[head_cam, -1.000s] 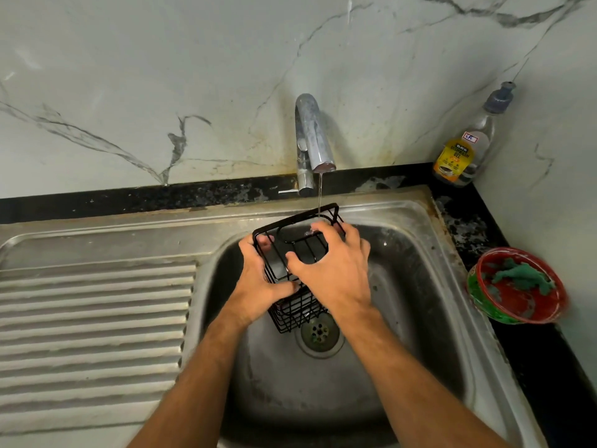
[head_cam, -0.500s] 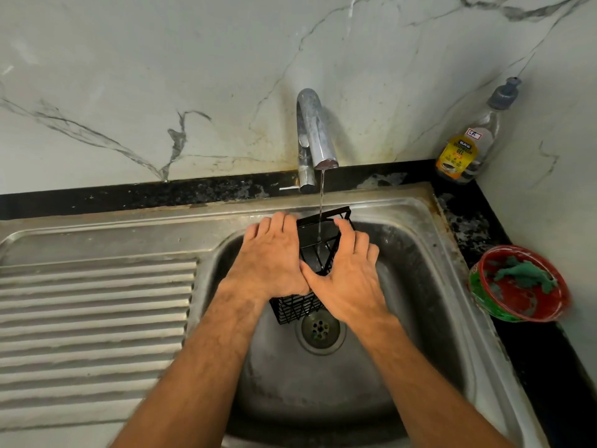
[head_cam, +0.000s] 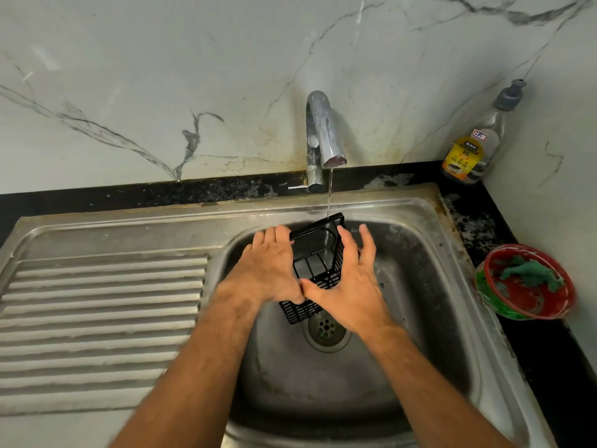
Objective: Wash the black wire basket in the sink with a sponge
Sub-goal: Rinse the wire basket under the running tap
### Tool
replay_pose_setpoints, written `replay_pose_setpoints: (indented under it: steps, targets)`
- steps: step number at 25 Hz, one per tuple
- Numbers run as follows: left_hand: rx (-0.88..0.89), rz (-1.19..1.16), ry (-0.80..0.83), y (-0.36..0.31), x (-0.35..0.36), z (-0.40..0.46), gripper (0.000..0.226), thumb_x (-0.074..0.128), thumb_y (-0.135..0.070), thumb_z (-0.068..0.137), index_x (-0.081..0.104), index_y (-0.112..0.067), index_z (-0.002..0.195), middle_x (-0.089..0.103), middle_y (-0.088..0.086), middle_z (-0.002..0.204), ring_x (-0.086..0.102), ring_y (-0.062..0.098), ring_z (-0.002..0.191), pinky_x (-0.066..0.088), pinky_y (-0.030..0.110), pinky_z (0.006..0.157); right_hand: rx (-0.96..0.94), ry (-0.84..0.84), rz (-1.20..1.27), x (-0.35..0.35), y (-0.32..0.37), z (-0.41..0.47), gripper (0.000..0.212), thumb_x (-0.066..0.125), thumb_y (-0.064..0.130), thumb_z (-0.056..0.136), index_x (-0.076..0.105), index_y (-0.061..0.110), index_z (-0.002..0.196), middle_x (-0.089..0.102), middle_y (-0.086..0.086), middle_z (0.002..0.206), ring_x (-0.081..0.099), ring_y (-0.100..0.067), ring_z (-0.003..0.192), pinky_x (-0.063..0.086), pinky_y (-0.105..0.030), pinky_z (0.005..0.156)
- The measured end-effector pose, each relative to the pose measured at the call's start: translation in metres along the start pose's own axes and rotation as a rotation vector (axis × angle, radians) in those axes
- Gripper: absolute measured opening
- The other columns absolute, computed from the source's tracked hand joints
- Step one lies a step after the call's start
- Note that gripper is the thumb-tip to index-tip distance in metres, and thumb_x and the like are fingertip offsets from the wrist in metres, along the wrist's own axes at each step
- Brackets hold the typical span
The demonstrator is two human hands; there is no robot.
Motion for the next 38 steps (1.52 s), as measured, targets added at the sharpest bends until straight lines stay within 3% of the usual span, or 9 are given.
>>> replay_pose_setpoints:
  steps: [4, 10, 14, 19, 21, 25, 29, 34, 38]
  targets:
    - [0.127, -0.02, -0.107, -0.029, 0.004, 0.009, 0.12, 0.08, -0.054, 0.061, 0.017, -0.015, 0.155, 0.044, 0.004, 0.138, 0.042, 0.024, 0.133, 0.033, 0.041, 0.117, -0.051, -0.027, 0.045, -0.012, -0.003, 0.009, 0.083, 0.063, 0.05, 0.091, 0.017, 0.031, 0.157, 0.015, 0.012, 0.163, 0.025, -0.007, 0.146, 0.03, -0.037, 0.117]
    - [-0.013, -0.25, -0.212, -0.009, 0.001, -0.006, 0.117, 0.089, -0.039, 0.053, 0.028, -0.021, 0.151, 0.049, -0.006, 0.137, 0.048, 0.016, 0.129, 0.031, 0.038, 0.115, -0.026, 0.088, 0.215, -0.024, 0.002, 0.032, 0.058, 0.047, 0.05, 0.101, 0.028, 0.04, 0.155, 0.025, 0.014, 0.162, 0.021, 0.001, 0.145, 0.015, -0.03, 0.122]
    - [-0.024, -0.482, -0.205, 0.003, 0.003, -0.02, 0.116, 0.091, -0.027, 0.056, 0.022, -0.022, 0.149, 0.035, -0.012, 0.126, 0.037, 0.006, 0.122, 0.019, 0.028, 0.111, -0.041, 0.078, 0.227, -0.021, 0.02, 0.03, 0.06, 0.054, 0.045, 0.096, 0.033, 0.042, 0.152, 0.029, 0.018, 0.16, 0.023, 0.0, 0.147, 0.019, -0.032, 0.122]
    - [0.063, -0.304, -0.138, -0.011, 0.003, -0.012, 0.119, 0.085, -0.034, 0.06, 0.012, -0.022, 0.153, 0.026, -0.013, 0.125, 0.026, 0.007, 0.127, 0.015, 0.027, 0.106, 0.034, -0.016, 0.116, -0.016, 0.034, 0.032, 0.078, 0.048, 0.0, 0.08, 0.043, 0.036, 0.149, 0.057, 0.003, 0.143, 0.053, -0.016, 0.13, 0.043, -0.028, 0.108]
    - [0.089, -0.4, -0.107, -0.019, 0.003, -0.009, 0.106, 0.075, -0.039, 0.057, 0.024, -0.03, 0.149, 0.037, -0.014, 0.126, 0.034, 0.006, 0.125, 0.022, 0.03, 0.106, 0.064, -0.05, 0.148, -0.015, 0.033, 0.029, 0.079, 0.049, -0.004, 0.077, 0.048, 0.038, 0.145, 0.067, 0.001, 0.129, 0.06, -0.017, 0.119, 0.049, -0.026, 0.101]
    - [-0.077, -1.18, -0.096, -0.018, -0.007, 0.001, 0.035, 0.06, -0.026, 0.076, 0.064, -0.027, 0.111, 0.066, -0.007, 0.099, 0.058, 0.012, 0.094, 0.044, 0.028, 0.086, 0.042, -0.134, 0.223, -0.015, 0.041, 0.018, 0.073, 0.05, -0.01, 0.08, 0.057, 0.033, 0.139, 0.067, 0.006, 0.13, 0.067, -0.006, 0.099, 0.046, -0.004, 0.085]
    - [-0.214, -1.066, -0.257, -0.02, -0.012, 0.012, 0.025, 0.051, -0.029, 0.105, 0.072, -0.025, 0.092, 0.072, -0.007, 0.087, 0.064, 0.012, 0.085, 0.049, 0.033, 0.084, 0.061, -0.188, 0.169, -0.022, 0.055, 0.012, 0.072, 0.05, -0.008, 0.083, 0.052, 0.031, 0.144, 0.061, 0.003, 0.138, 0.066, -0.009, 0.101, 0.053, -0.021, 0.093]
    - [-0.194, -1.217, -0.433, -0.008, -0.02, 0.023, 0.027, 0.054, -0.013, 0.102, 0.07, -0.016, 0.08, 0.068, -0.001, 0.077, 0.059, 0.014, 0.078, 0.046, 0.033, 0.084, -0.282, 0.05, 0.125, -0.032, 0.065, 0.018, 0.05, 0.04, 0.024, 0.107, 0.029, 0.029, 0.155, 0.032, 0.007, 0.16, 0.024, -0.007, 0.148, 0.019, -0.029, 0.122]
    - [-0.253, -1.368, -0.517, 0.001, -0.022, 0.02, 0.044, 0.053, -0.003, 0.1, 0.068, -0.02, 0.063, 0.055, -0.011, 0.056, 0.046, 0.009, 0.063, 0.04, 0.028, 0.075, -0.081, 0.115, -0.011, -0.047, 0.028, 0.04, 0.055, 0.019, 0.053, 0.105, 0.023, 0.033, 0.157, 0.021, 0.01, 0.164, 0.01, -0.005, 0.15, 0.008, -0.038, 0.125]
Point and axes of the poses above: each hand's wrist, its own z-axis towards the middle knuckle, its own x-axis out of the palm, y = z × x, the point moved 2 cm from there along z, towards the middle knuckle
